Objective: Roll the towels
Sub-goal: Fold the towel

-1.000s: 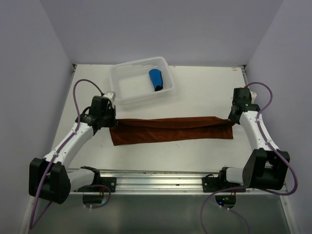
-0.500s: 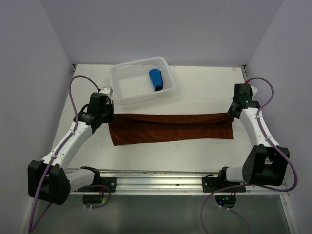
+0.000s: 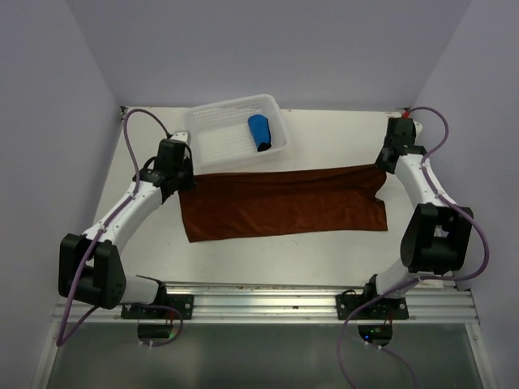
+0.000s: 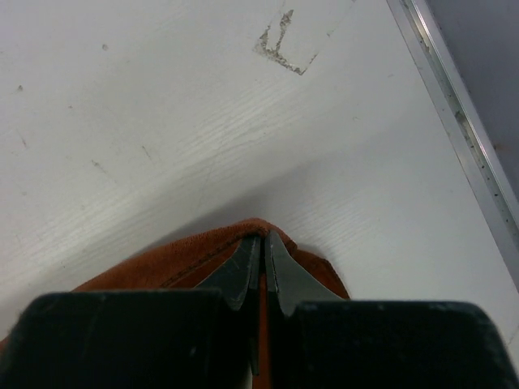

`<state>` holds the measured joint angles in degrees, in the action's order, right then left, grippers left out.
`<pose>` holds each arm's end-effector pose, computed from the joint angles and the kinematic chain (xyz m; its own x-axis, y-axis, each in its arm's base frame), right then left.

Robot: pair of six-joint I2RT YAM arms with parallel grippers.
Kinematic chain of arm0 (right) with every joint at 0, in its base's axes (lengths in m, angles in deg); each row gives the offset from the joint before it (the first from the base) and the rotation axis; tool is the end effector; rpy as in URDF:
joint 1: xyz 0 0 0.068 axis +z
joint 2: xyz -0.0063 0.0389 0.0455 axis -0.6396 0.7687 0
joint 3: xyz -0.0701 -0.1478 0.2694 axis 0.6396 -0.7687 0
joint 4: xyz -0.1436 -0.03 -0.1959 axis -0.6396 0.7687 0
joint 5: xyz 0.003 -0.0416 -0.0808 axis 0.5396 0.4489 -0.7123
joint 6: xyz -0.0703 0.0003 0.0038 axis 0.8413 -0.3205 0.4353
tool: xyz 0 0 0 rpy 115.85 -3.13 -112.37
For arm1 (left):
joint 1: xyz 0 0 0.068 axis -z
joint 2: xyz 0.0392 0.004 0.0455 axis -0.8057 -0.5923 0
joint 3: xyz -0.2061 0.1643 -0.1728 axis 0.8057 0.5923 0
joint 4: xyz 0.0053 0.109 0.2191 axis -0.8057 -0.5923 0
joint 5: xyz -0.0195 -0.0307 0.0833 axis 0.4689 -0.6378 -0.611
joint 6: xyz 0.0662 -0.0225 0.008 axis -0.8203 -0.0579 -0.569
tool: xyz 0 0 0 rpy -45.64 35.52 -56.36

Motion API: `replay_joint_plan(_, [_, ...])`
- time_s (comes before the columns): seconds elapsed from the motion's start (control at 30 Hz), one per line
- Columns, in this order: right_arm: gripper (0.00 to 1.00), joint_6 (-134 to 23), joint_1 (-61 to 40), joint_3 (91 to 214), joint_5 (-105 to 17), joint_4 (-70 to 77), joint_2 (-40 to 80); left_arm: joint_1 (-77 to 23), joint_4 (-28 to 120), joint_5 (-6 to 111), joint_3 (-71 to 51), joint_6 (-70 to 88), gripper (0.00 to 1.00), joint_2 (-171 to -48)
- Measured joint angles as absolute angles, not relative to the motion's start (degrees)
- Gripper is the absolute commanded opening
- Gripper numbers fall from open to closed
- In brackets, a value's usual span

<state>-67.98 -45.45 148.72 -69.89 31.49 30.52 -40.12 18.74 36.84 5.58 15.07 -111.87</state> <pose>0.3443 -0.0523 0.3026 -0.6080 0.3739 -0.7004 0.5283 0.8490 -0.0053 0.2723 -0.0581 0.2932 -0.7150 -0.1447 -0.6840 -0.0775 0.9887 -0.1282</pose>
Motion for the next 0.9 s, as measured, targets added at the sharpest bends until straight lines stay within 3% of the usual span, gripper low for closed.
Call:
replay_joint_plan(0.6, [0.02,-63.1,-45.5,150.9,-69.2,30.3,31.5,-40.1,19.0,38.7,5.3,13.6,0.0,-113.1])
replay_joint_plan(0.9, [0.05,-59.6,-45.5,141.0,-70.1,27.7,26.3,-40.1,17.9,39.2,7.1,13.6,0.0,-111.4])
